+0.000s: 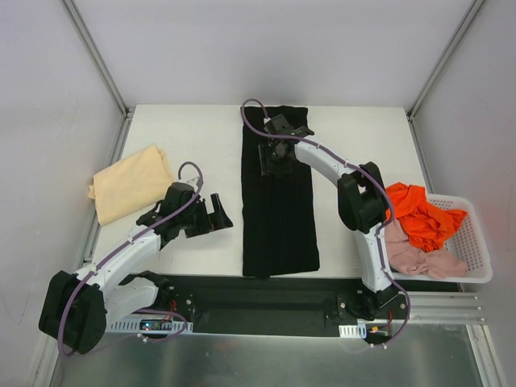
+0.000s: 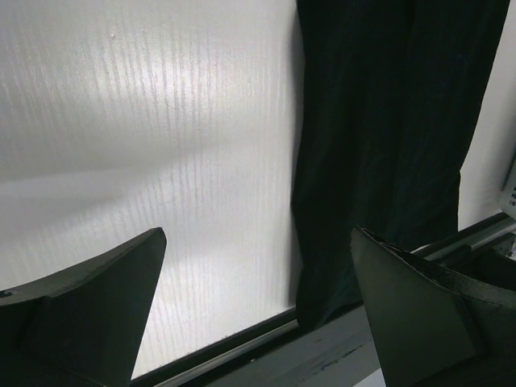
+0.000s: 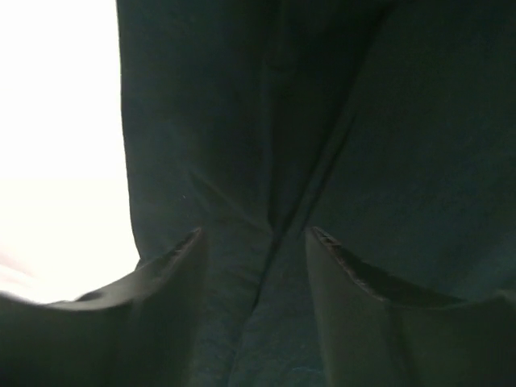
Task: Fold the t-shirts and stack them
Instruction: Rotate the tshirt 90 degrees, then grab the bottom of the folded rectangular tshirt with both arms
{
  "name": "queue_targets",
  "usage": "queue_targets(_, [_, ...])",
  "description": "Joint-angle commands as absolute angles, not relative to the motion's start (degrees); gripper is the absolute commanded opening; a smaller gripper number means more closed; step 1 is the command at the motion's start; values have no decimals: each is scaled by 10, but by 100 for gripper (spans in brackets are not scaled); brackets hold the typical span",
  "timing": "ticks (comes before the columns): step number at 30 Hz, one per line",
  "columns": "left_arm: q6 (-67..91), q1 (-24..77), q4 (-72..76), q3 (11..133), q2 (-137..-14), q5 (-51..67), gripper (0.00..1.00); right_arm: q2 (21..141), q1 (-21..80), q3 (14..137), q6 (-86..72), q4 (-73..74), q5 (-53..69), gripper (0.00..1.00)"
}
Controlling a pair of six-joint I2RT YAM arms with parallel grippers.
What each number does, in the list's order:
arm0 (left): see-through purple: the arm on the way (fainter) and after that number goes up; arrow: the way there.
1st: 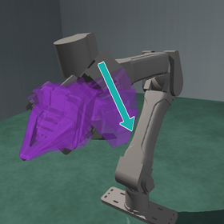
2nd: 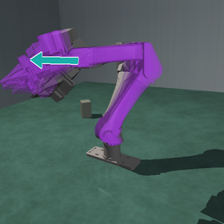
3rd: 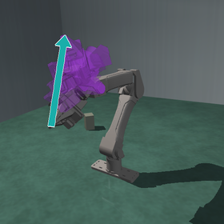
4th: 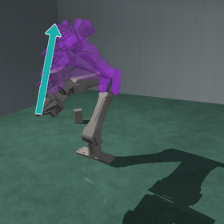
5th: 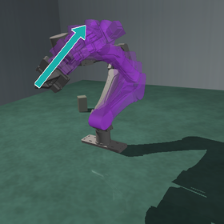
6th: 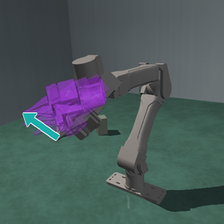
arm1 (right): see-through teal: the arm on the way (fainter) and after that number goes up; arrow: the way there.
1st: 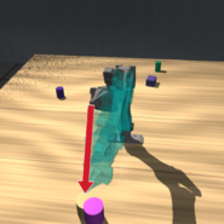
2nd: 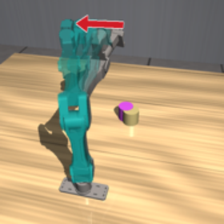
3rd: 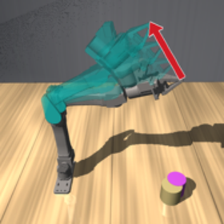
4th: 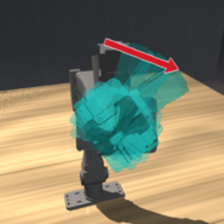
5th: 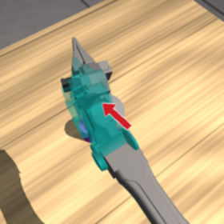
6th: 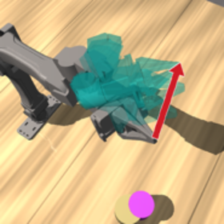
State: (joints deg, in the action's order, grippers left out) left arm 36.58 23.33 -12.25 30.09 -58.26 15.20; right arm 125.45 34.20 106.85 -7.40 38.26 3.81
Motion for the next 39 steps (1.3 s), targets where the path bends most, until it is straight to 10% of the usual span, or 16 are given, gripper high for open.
queue_targets(1, [357, 241, -103, 301, -583, 175, 99, 1213, 345, 1057, -63, 404, 40, 65])
queue_targets(4, [366, 245, -98, 295, -580, 183, 99, 1153, 345, 999, -69, 393, 36, 96])
queue_targets(26, [540, 406, -41, 191, -555, 126, 98, 547, 358, 393, -167, 213, 4, 97])
queue_targets(39, [598, 461, 42, 195, -678, 138, 52, 459, 357, 322, -179, 281, -29, 97])
